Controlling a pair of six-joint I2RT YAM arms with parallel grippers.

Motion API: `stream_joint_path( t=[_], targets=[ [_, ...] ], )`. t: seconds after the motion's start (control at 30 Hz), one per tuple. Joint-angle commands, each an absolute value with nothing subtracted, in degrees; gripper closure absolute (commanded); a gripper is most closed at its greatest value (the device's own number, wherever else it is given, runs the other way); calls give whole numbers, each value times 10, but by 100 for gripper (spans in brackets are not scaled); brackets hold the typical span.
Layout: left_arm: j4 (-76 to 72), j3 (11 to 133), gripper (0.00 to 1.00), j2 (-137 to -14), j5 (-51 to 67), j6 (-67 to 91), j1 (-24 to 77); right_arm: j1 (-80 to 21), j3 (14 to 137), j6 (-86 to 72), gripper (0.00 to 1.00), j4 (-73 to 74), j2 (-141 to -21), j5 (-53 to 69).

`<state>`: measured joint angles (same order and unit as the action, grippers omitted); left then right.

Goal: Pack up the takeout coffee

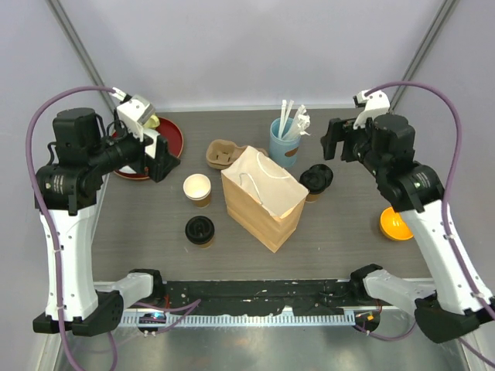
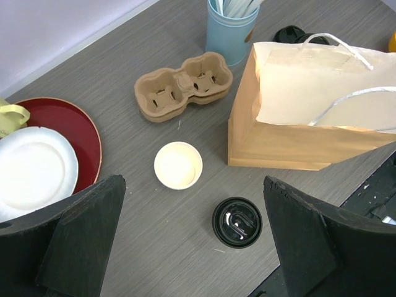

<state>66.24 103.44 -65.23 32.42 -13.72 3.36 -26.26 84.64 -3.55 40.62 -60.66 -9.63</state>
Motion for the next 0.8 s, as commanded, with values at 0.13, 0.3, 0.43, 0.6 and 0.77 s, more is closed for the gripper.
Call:
stream_joint_path(
  t=[0.13,0.3,0.43,0.6,0.77],
  targets=[
    [651,1019,2,-640,323,-149,32,-126,685,-71,75,334,-675,7],
    [654,1018,2,-644,325,-154,32,-127,668,-69,99,340,-710,24],
    [649,1017,2,-649,330,-150,32,-127,700,-55,99,359,-710,25],
    [645,1018,2,-651,332,-146,32,-127,703,-48,99,358,-715,32],
    [648,1015,2,-649,331,-147,32,-125,608,-53,99,297,-769,71]
  ],
)
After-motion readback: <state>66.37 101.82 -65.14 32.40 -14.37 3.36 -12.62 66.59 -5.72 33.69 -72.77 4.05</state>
